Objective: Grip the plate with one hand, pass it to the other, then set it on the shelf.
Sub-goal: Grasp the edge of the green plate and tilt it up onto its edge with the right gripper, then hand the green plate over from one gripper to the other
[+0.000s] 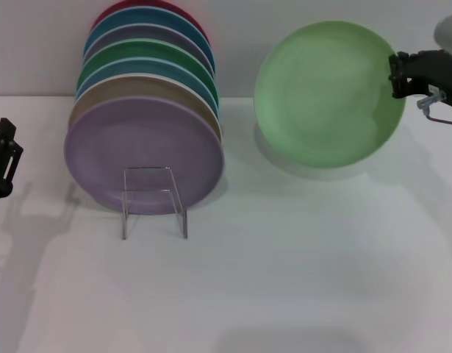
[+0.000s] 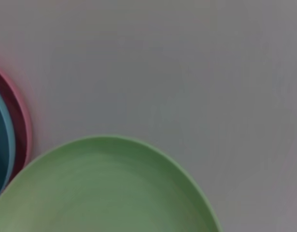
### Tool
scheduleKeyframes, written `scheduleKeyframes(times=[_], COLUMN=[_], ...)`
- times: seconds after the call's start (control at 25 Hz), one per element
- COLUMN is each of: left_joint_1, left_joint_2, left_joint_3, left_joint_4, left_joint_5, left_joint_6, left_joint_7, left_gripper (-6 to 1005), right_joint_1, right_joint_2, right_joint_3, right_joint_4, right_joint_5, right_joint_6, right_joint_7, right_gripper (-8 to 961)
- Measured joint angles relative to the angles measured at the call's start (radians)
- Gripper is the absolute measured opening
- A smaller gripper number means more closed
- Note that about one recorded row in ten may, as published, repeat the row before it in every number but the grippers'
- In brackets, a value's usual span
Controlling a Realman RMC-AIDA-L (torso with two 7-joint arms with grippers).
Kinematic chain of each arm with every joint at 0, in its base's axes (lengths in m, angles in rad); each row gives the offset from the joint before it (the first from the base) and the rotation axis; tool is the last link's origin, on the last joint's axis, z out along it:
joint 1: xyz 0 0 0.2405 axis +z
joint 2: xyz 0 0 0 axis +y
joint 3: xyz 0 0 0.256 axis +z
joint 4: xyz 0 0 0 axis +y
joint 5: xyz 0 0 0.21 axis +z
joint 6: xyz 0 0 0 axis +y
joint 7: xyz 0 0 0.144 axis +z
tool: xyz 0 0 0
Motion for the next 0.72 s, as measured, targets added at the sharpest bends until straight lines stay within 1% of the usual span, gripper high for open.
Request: scheduleKeyframes(times=[0.2,0.36,0.52,0.6,0.72], left_joint_1=[0.002,0.004,0.008,0.008,0.017], left_joint_2=[0.001,0.0,-0.002,-0.002,-0.002], left_joint_3=[0.01,0.02,0.027,0.027,0.057], left_joint_4=[0.0,0.0,-0.001,-0.001,-0.003], left_joint_5=[0.001,0.002,0.002,0.002,0.002], left_joint_6=[0.002,0.002,0.002,0.002,0.012], left_joint_7=[0.0,0.0,0.0,0.0,0.0], left_gripper=[761,761,760,760,760], right_joint_1=[-0.04,-0.078,-0.092,-0.089,-0.081], right_joint_2=[0.0,0.0,0.002,0.002,0.002], right_joint_3=[-0.082,-0.16,-0.234,-0.275,-0.336], right_joint_4=[-0.048,-0.109,-0.217,-0.295,-0.408], right_joint_5=[-0.002,-0.001,0.009,0.012,0.013], right_joint_6=[-0.196,-0.411,-0.635,-0.762,-0.95], right_joint_7=[-0.001,-0.001,0.017,0.042,0.093], right_gripper=[17,17,17,17,17])
